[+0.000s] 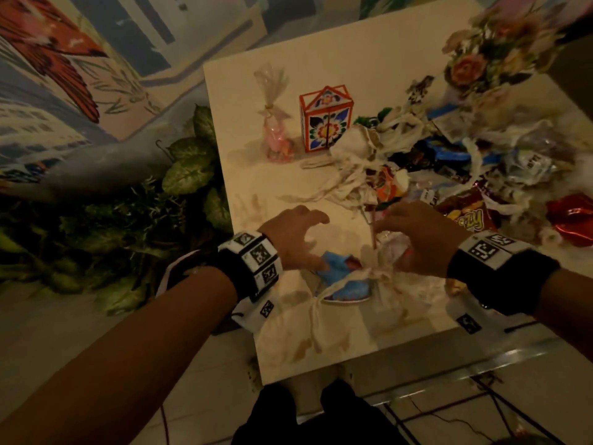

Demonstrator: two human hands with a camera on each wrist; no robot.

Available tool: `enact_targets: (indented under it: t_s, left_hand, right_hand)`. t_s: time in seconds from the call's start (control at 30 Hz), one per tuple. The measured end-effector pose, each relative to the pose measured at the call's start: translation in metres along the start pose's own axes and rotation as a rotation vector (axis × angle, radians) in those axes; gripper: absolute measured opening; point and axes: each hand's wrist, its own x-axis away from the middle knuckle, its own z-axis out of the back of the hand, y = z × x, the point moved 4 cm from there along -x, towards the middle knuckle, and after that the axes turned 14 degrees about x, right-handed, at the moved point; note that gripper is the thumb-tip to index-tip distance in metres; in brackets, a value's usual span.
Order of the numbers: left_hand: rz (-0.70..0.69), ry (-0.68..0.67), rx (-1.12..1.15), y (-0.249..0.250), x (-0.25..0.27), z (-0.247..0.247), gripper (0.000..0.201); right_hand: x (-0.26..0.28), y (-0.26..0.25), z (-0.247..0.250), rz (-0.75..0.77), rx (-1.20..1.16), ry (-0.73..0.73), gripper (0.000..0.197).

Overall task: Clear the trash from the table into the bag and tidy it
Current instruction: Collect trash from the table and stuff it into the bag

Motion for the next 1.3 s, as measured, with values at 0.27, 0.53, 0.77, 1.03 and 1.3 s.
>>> enact_targets:
  t_s: [0.27, 0.53, 0.77, 1.03, 1.3]
  left_hand:
    - [0.141, -0.108, -0.256, 0.014, 0.014, -0.065, 0.123]
    - [0.172, 0.090, -0.080, 0.017, 0.009, -0.083, 0.077]
    - [0.132, 0.216, 0.156, 0.007, -0.004, -0.076, 0.060]
    - [0.229, 0.264, 0.273, -0.005, -0.018, -0.061, 0.029]
    - [0.197, 0.219, 0.314, 0.004, -0.020, -0.039, 0.031]
  right_hand:
    - [0.024, 0.005, -0.036, -0.007, 0.213, -0.166, 0.097]
    - [0.005, 0.006, -0.053, -0.050, 0.095, -0.086, 0.051]
    - [-0.006, 0.010, -0.051, -0.077, -0.024, 0.002, 0.024]
    - [-0.015, 0.016, -0.017, -0.150, -0.230, 0.079, 0.017]
    - [-0.021, 0.027, 0.019, -0.187, -0.345, 0.110, 0.012]
